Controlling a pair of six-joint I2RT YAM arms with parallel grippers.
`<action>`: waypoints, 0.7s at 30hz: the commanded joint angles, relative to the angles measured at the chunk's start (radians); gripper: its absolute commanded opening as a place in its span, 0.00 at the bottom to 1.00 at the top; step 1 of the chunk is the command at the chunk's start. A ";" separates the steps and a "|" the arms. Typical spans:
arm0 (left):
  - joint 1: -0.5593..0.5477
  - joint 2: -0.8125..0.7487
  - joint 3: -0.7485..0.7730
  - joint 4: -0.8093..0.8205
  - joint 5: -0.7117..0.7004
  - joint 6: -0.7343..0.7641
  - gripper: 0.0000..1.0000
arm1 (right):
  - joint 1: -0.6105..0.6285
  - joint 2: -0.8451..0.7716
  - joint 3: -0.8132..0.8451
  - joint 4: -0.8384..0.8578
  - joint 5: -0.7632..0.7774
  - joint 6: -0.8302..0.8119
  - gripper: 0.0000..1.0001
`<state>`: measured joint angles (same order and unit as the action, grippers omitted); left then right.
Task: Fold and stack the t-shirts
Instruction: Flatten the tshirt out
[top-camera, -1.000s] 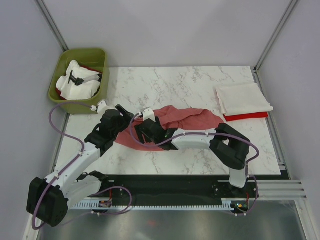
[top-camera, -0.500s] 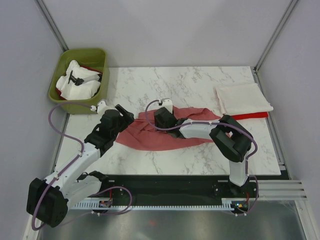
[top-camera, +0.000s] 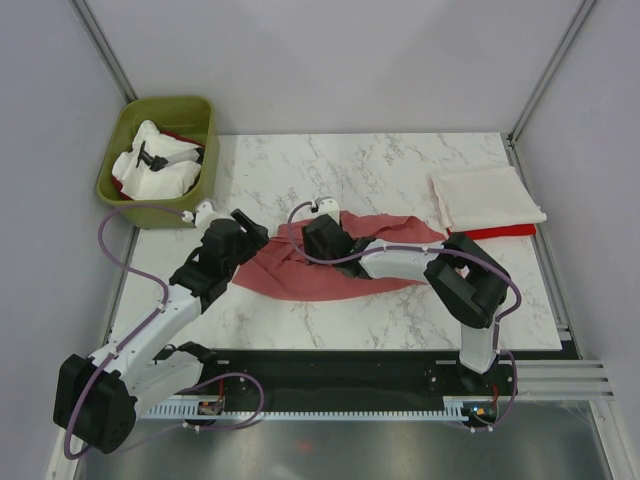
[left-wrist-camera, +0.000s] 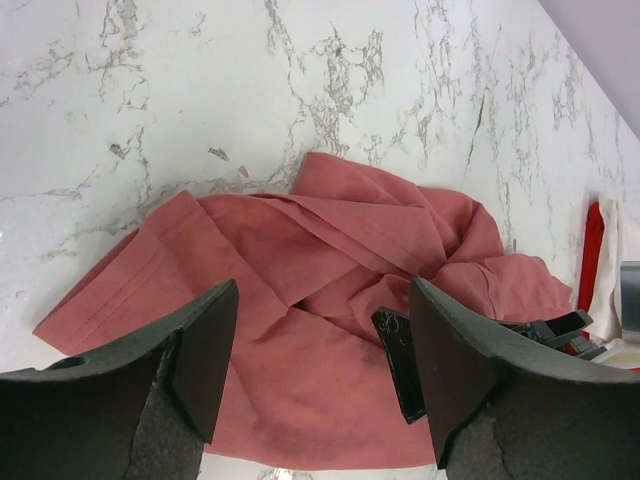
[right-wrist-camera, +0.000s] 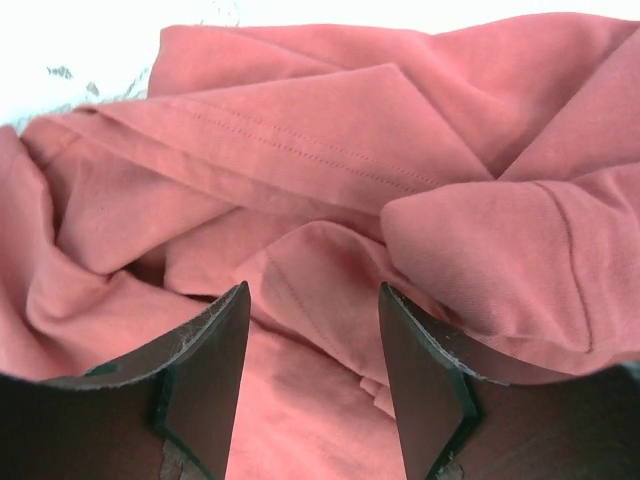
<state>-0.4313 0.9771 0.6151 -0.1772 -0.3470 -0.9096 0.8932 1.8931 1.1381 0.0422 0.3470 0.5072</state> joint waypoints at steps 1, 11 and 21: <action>0.006 0.009 0.008 0.035 -0.006 0.002 0.76 | 0.029 0.001 0.072 -0.021 -0.010 -0.050 0.63; 0.006 0.017 0.008 0.041 -0.001 0.011 0.75 | 0.046 0.107 0.172 -0.113 0.066 -0.076 0.59; 0.006 0.029 0.009 0.045 0.005 0.014 0.75 | 0.046 0.133 0.189 -0.134 0.104 -0.073 0.55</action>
<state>-0.4313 1.0039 0.6151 -0.1692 -0.3347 -0.9092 0.9394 1.9991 1.2823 -0.0830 0.4206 0.4419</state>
